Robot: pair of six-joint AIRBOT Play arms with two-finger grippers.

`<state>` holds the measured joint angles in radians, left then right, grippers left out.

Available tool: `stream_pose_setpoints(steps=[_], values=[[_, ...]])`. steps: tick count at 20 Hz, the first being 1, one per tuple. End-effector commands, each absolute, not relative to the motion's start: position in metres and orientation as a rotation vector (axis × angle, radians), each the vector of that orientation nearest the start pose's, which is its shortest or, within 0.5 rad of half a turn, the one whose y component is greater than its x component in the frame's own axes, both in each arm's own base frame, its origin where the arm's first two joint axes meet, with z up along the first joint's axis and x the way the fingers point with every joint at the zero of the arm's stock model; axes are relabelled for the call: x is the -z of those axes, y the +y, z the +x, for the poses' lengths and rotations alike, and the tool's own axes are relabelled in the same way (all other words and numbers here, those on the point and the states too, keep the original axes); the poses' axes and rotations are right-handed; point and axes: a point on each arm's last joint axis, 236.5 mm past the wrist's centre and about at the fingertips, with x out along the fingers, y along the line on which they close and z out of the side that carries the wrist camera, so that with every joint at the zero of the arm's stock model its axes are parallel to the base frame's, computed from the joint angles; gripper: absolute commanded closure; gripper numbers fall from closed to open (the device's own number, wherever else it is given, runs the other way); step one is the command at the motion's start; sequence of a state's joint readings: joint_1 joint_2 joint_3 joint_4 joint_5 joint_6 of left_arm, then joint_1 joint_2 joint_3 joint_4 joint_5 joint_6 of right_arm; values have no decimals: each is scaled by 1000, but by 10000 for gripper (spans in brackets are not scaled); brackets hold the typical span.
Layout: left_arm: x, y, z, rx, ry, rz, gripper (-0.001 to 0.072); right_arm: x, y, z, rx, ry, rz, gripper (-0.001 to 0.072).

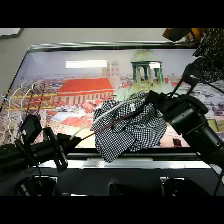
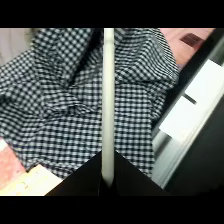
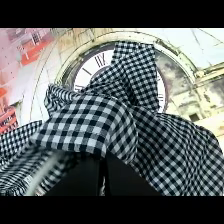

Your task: Fold the clothes and pants, and hang the long-sleeved shirts on hangers.

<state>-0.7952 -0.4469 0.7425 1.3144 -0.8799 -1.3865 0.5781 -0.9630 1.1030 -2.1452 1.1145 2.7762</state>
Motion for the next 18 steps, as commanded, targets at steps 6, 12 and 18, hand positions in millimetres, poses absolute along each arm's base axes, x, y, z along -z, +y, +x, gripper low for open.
stream_pose_setpoints(steps=[6, 12, 18], values=[[-149, -243, 165, 990, 560, 288, 690, -158, 107, 375, 258, 723, 414, 681], [-154, -254, 192, 934, 498, 262, 689, -185, 115, 354, 193, 756, 472, 681], [-146, -277, 208, 937, 495, 225, 689, -198, 132, 353, 118, 752, 517, 681]])
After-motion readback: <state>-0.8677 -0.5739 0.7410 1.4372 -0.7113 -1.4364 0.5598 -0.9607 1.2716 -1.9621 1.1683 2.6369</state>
